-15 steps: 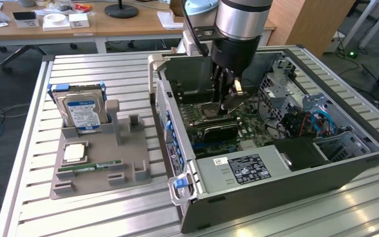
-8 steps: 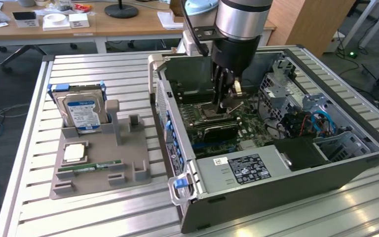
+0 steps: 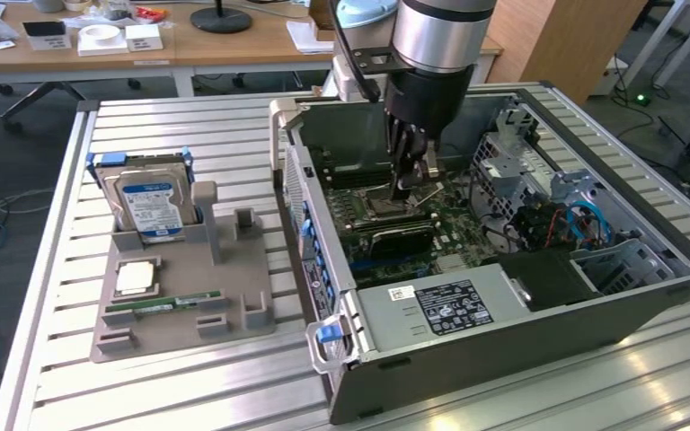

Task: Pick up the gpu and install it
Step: 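Press down on the gpu until it lock into place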

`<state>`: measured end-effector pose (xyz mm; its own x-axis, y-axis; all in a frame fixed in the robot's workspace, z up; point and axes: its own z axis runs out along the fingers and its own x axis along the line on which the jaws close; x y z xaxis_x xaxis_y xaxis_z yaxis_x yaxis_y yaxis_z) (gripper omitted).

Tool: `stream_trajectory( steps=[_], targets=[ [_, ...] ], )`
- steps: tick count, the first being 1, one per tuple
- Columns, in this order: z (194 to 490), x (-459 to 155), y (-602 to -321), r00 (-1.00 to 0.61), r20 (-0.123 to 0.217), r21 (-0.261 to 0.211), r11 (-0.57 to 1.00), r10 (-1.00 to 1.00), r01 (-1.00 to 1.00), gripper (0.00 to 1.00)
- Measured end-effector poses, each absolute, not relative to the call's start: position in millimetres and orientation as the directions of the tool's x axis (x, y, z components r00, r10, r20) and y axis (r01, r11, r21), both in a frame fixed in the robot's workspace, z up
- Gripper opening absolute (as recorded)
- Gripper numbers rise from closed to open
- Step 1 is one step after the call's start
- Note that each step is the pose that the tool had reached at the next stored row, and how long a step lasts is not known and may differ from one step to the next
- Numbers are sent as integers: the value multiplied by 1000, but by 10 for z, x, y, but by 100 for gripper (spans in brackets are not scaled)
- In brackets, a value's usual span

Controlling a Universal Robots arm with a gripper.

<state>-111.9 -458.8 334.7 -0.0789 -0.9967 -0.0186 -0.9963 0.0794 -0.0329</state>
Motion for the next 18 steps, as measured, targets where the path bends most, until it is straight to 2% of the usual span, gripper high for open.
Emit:
stream_trajectory(
  steps=[7,18],
  targets=[
    [3342,-1119,-4587,-79,-19,-33,79,-997,-996,11],
    [3148,-1119,-4587,-79,-18,-33,79,-997,-996,11]
  ],
)
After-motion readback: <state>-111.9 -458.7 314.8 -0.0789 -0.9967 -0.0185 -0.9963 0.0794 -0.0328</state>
